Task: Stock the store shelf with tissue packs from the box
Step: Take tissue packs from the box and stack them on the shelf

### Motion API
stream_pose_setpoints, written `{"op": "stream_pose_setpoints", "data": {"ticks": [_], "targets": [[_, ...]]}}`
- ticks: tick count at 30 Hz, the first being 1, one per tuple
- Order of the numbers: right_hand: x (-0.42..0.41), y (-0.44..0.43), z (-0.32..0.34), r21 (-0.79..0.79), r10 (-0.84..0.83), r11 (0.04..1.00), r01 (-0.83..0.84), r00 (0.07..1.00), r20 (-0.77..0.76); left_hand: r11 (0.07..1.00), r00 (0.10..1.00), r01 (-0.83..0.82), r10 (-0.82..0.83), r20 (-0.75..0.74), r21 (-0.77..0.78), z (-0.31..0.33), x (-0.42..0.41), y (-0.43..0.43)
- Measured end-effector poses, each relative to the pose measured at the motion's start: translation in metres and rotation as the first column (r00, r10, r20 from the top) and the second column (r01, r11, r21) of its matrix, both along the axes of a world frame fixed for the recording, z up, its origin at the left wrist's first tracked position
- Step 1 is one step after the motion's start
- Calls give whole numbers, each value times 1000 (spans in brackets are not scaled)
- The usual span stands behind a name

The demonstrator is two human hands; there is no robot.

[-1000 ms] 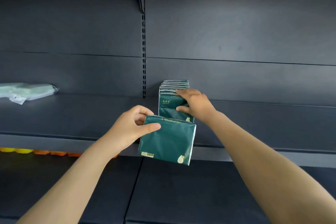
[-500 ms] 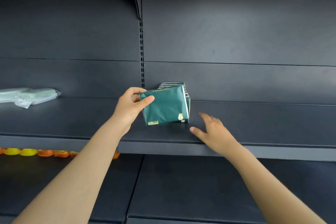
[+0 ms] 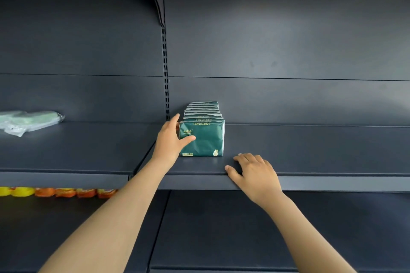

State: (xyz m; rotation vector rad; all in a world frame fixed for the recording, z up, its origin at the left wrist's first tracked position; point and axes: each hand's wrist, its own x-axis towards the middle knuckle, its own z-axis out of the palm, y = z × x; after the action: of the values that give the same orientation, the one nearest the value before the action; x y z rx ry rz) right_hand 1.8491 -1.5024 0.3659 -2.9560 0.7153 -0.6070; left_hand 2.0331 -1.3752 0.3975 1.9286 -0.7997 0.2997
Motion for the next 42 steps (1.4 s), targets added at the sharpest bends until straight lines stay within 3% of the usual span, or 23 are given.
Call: {"op": "stream_pose_setpoints", "data": {"ticks": [5, 15, 23, 28, 33, 36, 42], "targets": [[0, 1, -1, -16, -15, 1000, 15, 1000, 15, 995, 998, 30, -24, -61, 92, -7, 6, -1], [1, 0, -2, -24, -21, 999, 22, 999, 28, 967, 999, 23, -14, -39, 253, -5, -5, -1], [1, 0, 7, 83, -11, 996, 14, 1000, -29, 947, 991, 34, 8, -130, 319, -3, -9, 19], [-6, -1, 32, 316, -6, 949, 23, 998, -57, 875, 996, -62, 21, 89, 481, 3, -39, 53], [-33, 6, 59, 341, -49, 938, 58, 998, -33, 678, 919, -172, -151, 364, 715, 22, -78, 81], [-60, 15, 71, 290, -64, 952, 95, 991, -116, 629, 903, -176, -202, 378, 757, 39, -100, 90], [-131, 22, 82, 226, -88, 966, 122, 984, -153, 640, 903, -147, -224, 366, 754, 64, -149, 93]]}}
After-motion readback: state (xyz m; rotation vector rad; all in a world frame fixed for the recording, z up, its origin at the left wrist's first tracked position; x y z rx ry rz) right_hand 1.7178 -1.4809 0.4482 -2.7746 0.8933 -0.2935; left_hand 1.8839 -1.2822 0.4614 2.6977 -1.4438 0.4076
